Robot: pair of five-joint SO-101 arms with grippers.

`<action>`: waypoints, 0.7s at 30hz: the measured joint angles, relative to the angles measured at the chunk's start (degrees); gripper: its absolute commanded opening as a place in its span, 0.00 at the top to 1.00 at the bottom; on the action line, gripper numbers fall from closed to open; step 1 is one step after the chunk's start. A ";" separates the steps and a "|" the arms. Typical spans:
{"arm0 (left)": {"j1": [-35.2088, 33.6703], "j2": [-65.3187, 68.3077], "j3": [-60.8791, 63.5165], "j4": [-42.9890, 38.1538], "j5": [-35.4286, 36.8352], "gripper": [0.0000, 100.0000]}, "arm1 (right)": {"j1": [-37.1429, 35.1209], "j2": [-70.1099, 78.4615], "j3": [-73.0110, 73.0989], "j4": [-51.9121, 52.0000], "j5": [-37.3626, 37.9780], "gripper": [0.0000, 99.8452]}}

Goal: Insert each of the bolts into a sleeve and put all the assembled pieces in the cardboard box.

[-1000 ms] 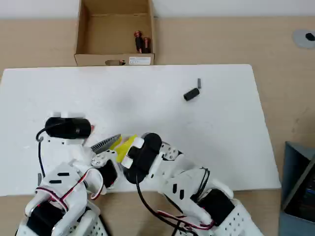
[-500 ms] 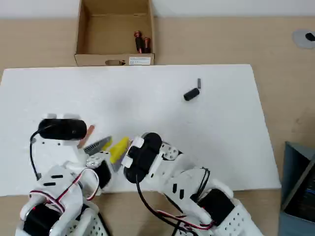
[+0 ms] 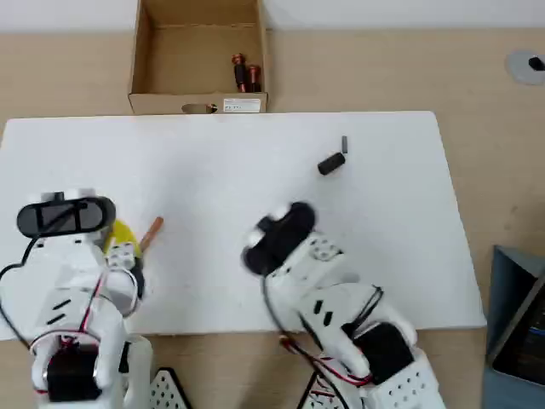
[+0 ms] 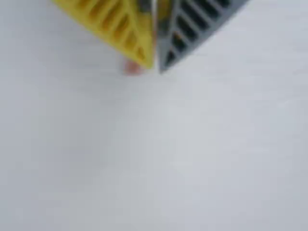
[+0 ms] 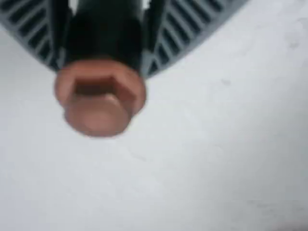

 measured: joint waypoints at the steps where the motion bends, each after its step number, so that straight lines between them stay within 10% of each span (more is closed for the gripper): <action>1: -2.29 0.09 2.20 -1.49 -0.88 1.00 | 1.32 0.00 -0.79 1.58 -0.70 0.99; 21: -8.44 0.18 20.84 -5.36 -5.45 1.00 | 7.56 43.08 -41.49 6.15 -6.51 0.99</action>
